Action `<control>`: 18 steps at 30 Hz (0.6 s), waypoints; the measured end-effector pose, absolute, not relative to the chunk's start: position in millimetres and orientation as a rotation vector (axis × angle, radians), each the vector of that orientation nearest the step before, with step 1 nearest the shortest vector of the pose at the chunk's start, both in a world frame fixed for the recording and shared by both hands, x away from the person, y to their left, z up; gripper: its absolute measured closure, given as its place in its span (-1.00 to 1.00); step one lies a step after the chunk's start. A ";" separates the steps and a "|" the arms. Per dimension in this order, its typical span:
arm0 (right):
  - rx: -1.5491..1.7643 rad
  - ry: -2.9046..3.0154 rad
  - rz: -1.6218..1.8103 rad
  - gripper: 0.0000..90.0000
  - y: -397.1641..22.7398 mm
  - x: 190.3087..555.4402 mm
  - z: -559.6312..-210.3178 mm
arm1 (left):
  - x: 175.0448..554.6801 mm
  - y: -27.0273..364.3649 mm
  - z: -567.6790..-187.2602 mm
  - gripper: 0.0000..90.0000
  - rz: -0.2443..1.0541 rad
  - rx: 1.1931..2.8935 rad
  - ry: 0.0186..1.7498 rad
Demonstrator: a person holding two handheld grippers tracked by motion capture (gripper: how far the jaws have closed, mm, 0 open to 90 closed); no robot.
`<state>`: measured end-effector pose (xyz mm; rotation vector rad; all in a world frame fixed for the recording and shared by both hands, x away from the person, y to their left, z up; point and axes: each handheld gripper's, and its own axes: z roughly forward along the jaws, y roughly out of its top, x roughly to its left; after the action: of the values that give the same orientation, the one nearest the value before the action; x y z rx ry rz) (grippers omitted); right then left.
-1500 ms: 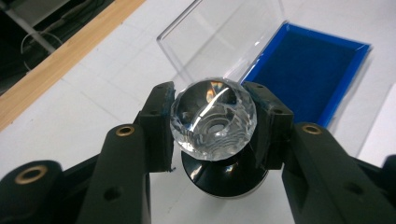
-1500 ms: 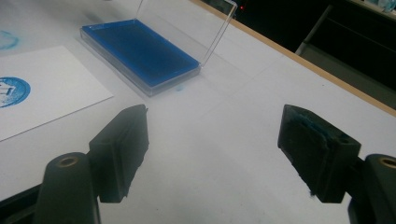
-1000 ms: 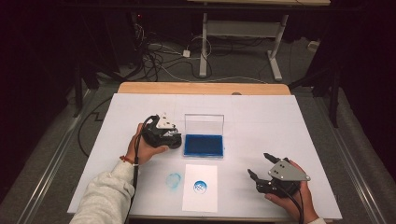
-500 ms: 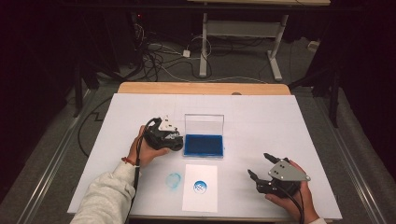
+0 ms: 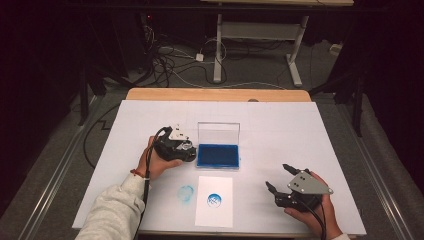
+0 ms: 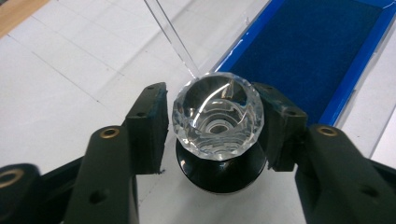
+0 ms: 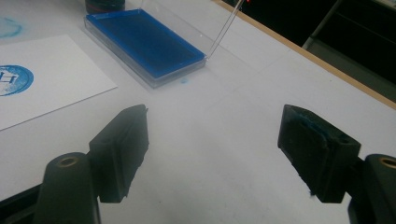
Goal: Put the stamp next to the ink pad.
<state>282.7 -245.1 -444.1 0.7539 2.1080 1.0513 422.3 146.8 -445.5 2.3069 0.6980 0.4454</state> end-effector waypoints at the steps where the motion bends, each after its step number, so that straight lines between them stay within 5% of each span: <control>1: 0.755 2.109 1.050 -0.44 -245.1 282.7 -444.2 | 422.0 147.3 -444.8 -0.02 0.445 2.300 0.700; 18: 0.751 2.120 1.050 -0.45 -244.1 282.5 -444.4 | 415.9 147.5 -435.5 -0.54 0.513 2.218 0.710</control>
<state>282.5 -244.1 -444.4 0.7506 2.1200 1.0498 415.9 147.5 -435.5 2.2180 0.7098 0.5130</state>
